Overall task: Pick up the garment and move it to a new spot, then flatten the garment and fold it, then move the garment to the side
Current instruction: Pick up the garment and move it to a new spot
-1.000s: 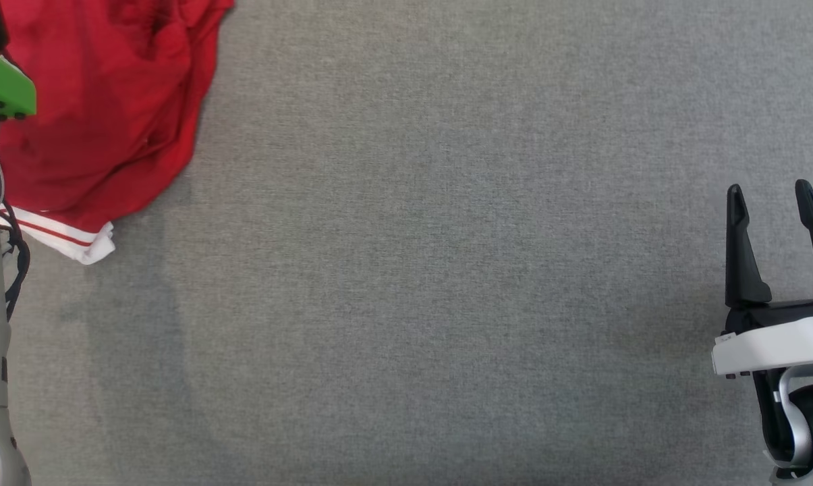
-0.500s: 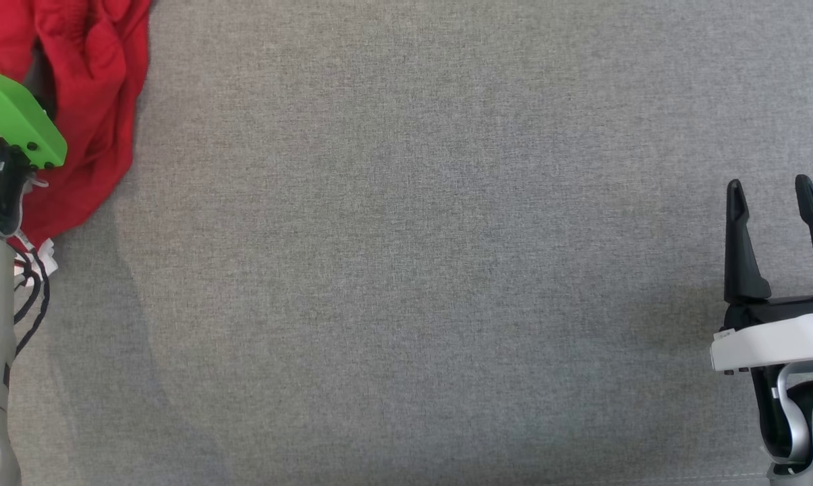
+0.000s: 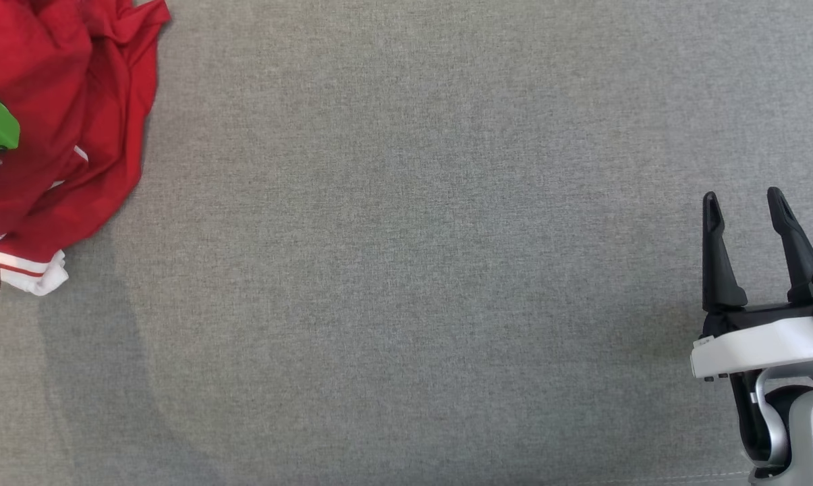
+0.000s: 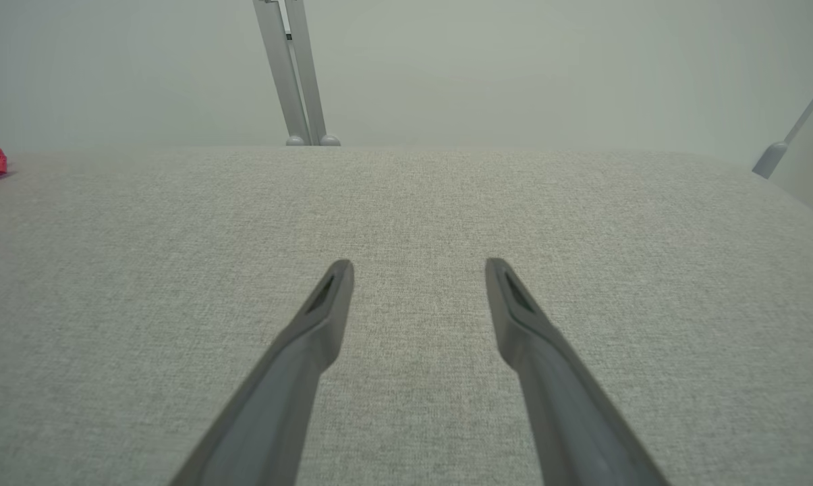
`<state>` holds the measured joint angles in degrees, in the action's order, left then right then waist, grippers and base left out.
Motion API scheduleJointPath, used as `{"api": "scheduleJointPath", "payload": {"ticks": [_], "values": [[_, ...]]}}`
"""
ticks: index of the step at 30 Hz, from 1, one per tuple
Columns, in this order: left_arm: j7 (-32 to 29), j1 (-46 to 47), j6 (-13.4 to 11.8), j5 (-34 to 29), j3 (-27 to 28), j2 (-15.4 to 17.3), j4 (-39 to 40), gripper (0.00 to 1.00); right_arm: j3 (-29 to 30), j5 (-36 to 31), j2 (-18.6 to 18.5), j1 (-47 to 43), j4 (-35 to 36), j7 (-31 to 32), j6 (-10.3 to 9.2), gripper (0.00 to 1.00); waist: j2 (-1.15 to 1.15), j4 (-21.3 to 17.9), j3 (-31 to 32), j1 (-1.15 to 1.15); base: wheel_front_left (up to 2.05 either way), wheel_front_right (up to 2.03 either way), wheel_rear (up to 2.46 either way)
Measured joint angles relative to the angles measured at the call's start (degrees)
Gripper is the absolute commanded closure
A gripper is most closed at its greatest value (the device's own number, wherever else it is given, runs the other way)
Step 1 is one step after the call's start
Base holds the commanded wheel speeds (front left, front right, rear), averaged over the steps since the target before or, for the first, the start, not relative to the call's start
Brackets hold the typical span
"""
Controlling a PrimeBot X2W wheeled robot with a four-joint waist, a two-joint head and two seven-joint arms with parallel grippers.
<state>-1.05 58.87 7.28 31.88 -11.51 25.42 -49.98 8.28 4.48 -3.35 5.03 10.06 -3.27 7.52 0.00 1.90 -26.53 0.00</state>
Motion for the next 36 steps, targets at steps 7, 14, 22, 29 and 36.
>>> {"api": "scheduleJointPath", "payload": {"ticks": [7, 14, 22, 29, 36], "values": [[5.23, 3.25, -0.31, -2.37, -1.16, 1.38, 4.57, 1.0, -1.29, 1.1, 0.33, -0.03, -3.25, -1.57, 0.0, 0.0, 0.0, -0.51, 3.87, 0.0, 0.0, 0.0, 0.0], [4.7, 7.61, -1.13, -4.28, -3.41, 0.81, 15.77, 1.0, -2.14, 3.1, 0.42, -0.41, -6.71, -3.67, 0.0, 0.0, 0.0, -2.33, 7.93, 0.0, 0.0, 0.0, 0.0], [-0.97, 11.5, -2.54, -4.19, -6.28, -3.41, 30.07, 1.0, -3.55, 5.59, 0.47, -0.55, -10.59, -5.95, 0.0, 0.0, 0.0, -7.92, 10.46, 0.0, 0.0, 0.0, 0.0], [-3.87, 10.85, -3.16, -3.78, -11.16, -8.92, 35.73, 1.0, -4.52, 6.75, 0.46, 0.3, -12.69, -7.46, 0.0, 0.0, 0.0, -13.46, 11.3, 0.0, 0.0, 0.0, 0.0], [-3.32, 1.75, -3.72, -3.71, -16.8, -13.78, 34.2, 1.0, -5.6, 8.06, 0.46, 1.26, -14.46, -8.95, 0.0, 0.0, 0.0, -17.74, 11.22, -0.01, 0.0, 0.0, 0.0]]}}
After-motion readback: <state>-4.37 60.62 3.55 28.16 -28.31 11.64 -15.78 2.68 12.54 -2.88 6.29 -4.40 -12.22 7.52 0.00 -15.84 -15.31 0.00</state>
